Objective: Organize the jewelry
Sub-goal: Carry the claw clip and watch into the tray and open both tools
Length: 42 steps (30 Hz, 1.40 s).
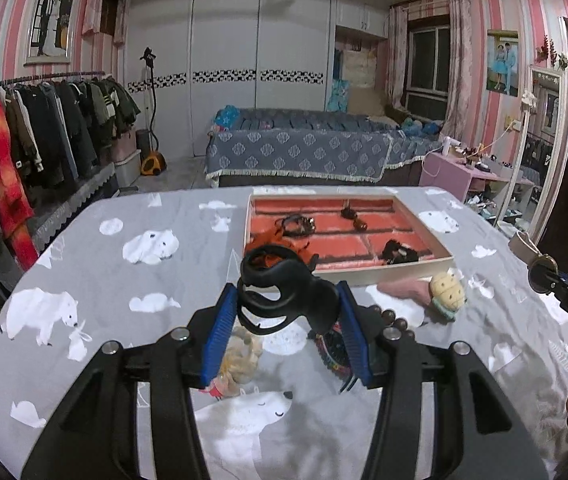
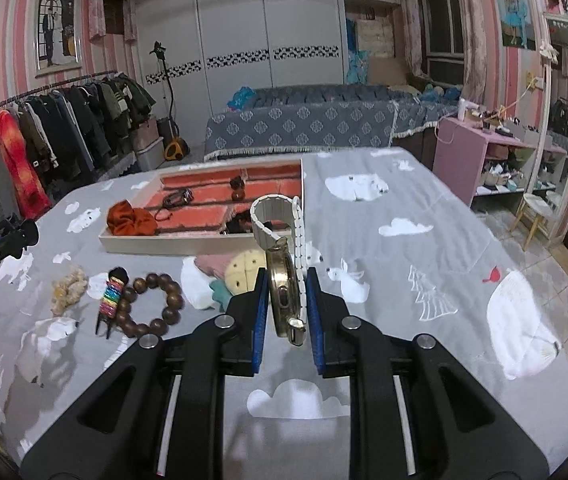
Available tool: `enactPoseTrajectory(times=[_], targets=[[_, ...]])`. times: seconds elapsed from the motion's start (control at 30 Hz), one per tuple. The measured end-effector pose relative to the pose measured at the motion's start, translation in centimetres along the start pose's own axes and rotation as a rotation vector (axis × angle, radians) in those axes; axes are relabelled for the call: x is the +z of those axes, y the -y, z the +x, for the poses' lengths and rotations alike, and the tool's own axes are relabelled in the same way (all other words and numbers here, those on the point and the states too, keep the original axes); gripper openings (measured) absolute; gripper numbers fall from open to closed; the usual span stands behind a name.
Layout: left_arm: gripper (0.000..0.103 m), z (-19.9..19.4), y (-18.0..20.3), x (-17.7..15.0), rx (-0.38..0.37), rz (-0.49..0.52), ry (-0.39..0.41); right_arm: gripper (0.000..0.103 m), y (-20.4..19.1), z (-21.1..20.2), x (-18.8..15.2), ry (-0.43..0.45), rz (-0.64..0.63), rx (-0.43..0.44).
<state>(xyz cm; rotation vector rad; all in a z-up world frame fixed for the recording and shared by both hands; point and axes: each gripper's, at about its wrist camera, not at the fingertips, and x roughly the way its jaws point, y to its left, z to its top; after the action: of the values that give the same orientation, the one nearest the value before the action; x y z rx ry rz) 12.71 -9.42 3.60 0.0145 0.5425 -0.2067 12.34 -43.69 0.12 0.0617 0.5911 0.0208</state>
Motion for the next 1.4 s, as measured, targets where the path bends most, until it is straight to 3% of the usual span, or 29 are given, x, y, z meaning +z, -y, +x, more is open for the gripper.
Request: enactPoseTrajectory(times=[0.23, 0.43, 0.6, 0.8, 1.07, 1.2, 1.4], targets=[[0.050, 0.9, 0.8, 3.8, -0.015, 0.020, 0.038, 0.019, -0.9, -1.6, 3.5, 0.064, -0.029, 0.001], [0.050, 3.5, 1.9, 8.5, -0.018, 0.036, 0.080, 0.019, -1.5, -0.4, 9.3, 0.111, -0.026, 0.030], [0.050, 6.2, 2.8, 11.8, -0.017, 0.046, 0.107, 0.019, -2.6, 2.9, 14.2, 0.139, -0.038, 0.052], [0.050, 10.8, 2.7, 13.8, -0.035, 0.012, 0.097, 0.019, -4.4, 8.7, 17.5, 0.117, -0.099, 0.058], [0.050, 17.8, 3.0, 12.9, 0.012, 0.042, 0.045, 0.019, -4.0, 17.5, 16.1, 0.022, -0.108, 0.063], [0.050, 20.8, 2.8, 11.7, -0.014, 0.023, -0.009, 0.019, -3.6, 19.8, 14.9, -0.016, -0.109, 0.063], [0.050, 23.0, 3.4, 9.7, 0.005, 0.056, -0.044, 0.019, -3.0, 22.0, 13.5, -0.062, -0.085, 0.085]])
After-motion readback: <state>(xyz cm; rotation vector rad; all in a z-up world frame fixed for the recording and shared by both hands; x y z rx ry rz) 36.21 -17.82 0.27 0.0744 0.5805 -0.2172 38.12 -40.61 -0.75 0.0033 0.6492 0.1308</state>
